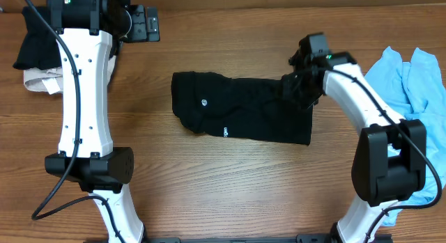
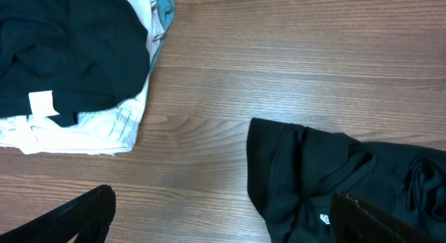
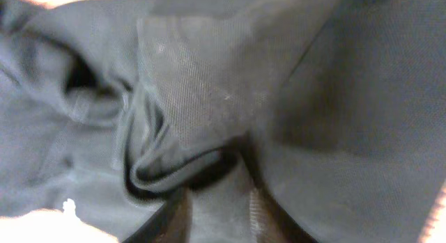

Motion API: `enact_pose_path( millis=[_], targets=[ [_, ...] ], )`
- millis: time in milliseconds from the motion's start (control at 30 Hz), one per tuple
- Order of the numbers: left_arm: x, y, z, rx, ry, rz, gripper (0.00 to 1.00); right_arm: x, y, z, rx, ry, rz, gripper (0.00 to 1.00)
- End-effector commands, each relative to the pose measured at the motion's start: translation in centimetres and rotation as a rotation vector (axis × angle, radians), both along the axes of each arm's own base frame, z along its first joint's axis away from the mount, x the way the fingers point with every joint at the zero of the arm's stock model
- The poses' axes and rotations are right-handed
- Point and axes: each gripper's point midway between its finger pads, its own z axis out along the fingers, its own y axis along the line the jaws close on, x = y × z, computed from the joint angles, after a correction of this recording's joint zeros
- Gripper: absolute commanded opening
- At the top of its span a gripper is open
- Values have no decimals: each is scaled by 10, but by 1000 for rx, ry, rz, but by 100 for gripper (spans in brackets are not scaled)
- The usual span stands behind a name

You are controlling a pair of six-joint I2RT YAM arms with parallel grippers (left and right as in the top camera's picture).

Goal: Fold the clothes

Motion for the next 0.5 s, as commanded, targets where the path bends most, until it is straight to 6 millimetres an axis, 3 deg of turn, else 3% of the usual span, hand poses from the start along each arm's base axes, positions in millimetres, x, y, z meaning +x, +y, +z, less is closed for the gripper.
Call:
enact_pose_path(
  millis=[0,133,467],
  targets=[
    [3,-1,-6,-15,12,5,100,-6,2,-13,3,-10,-14,15],
    [3,-1,-6,-15,12,5,100,-2,-4,-25,-11,-29,-76,9],
    [5,-1,-5,-16,3,5,100,22,-13,-20,-15,-126,-107,7]
  ],
)
